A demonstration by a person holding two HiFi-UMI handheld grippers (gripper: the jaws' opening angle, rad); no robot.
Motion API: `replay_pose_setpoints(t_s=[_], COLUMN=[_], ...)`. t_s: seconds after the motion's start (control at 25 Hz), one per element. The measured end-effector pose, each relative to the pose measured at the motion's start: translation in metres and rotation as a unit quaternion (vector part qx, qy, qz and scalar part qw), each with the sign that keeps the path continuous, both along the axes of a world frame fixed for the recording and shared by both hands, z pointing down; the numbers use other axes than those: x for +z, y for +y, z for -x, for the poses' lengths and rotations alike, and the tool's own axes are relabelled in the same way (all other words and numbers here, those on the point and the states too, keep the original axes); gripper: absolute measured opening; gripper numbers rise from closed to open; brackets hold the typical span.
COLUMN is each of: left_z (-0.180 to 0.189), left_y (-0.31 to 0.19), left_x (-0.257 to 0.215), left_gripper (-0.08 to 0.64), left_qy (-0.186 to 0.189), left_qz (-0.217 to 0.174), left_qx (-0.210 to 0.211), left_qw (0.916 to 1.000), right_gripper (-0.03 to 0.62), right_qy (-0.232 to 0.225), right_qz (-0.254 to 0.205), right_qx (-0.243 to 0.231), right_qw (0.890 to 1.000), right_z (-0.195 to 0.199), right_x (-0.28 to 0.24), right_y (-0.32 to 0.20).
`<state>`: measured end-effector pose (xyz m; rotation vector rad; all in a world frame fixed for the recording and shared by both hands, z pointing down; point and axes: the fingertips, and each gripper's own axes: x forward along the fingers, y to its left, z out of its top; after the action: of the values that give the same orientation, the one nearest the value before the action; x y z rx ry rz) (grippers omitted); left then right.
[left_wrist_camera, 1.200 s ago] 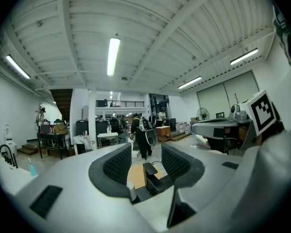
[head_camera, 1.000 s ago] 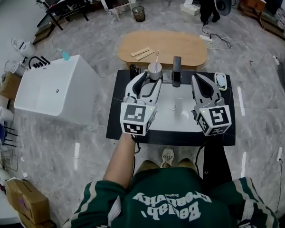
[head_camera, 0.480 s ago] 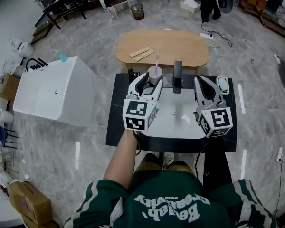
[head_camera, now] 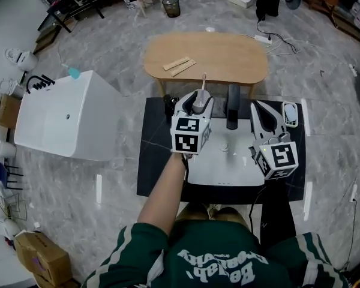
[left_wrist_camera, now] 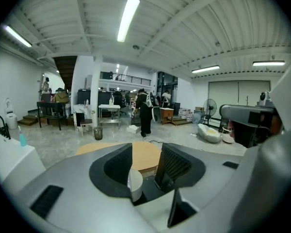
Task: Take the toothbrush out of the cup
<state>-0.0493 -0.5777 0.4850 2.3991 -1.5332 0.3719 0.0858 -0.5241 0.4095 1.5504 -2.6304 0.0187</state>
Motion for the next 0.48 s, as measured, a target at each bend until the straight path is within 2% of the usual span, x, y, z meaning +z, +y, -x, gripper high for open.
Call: replay_pose_setpoints(t_s=[0.12,0.48], left_z=[0.004,0.007], left_y=[-0.020,-0.065], left_x=[0.020,0.075], left_gripper=[0.199,0.187], left_qy=[0.008,-0.011], left_qz=[0.026,0.090], left_qx=[-0.005,-0.005], left_qw=[0.9996,0.9959], right_gripper=[0.003,0.003], right_qy=[0.006,0.029], right_qz=[0.007,0.034], right_qx=[0.002,0.012], right_qw=[1.000,0.999], right_z=[0.004,-0.004], right_x=[0.008,0.039], right_y=[-0.010,-0.030])
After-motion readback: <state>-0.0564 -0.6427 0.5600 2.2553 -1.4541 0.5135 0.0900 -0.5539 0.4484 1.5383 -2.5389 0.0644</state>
